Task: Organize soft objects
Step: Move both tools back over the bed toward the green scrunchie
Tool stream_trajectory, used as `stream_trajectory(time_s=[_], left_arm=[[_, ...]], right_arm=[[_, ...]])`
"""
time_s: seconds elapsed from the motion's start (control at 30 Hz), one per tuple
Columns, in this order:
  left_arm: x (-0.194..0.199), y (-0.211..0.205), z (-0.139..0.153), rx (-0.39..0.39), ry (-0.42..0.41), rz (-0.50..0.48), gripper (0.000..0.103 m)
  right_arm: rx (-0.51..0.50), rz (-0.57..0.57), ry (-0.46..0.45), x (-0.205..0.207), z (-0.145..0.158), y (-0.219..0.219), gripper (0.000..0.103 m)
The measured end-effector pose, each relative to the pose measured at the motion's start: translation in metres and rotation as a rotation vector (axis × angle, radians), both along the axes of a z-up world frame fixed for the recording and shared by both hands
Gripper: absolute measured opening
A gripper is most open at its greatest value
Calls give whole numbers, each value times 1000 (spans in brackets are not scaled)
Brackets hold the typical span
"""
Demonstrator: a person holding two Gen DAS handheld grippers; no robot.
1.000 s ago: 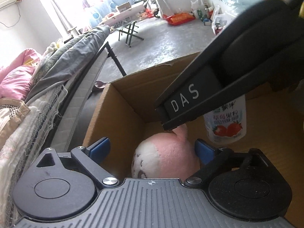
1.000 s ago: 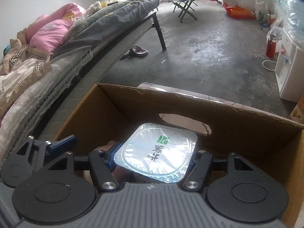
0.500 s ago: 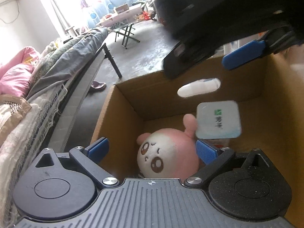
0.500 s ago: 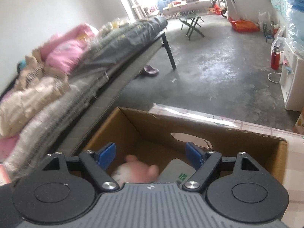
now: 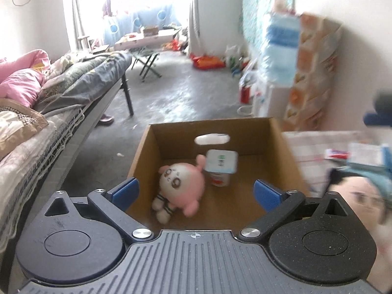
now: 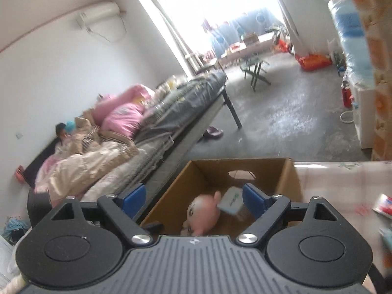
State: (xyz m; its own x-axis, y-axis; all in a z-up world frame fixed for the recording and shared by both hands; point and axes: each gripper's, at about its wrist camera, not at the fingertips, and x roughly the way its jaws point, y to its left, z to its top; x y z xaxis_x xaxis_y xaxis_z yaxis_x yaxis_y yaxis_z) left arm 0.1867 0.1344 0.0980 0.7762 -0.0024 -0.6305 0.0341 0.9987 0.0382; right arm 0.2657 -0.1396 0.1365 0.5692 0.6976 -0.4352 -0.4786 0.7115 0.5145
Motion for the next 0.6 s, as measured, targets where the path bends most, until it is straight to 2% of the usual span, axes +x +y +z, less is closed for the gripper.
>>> stream_trajectory(time_s=[0.13,0.33,0.47,0.6], left_arm=[[-62,-11,19,-36,-27,-64,103],[-138,-25,34,-195,-10,-156,103],[-164,-53,22,-234,-20,-217,103],[-173,-98,-3,-231,-62,-293,103]], right_arm=[[58,-27,-18,-71,7,-60,95],[139,-142,-37,-184,-7,-150,97],[203,-241,-42,-243,-31,-201,98],[208,-339,-22,-273,-60,-233,98]])
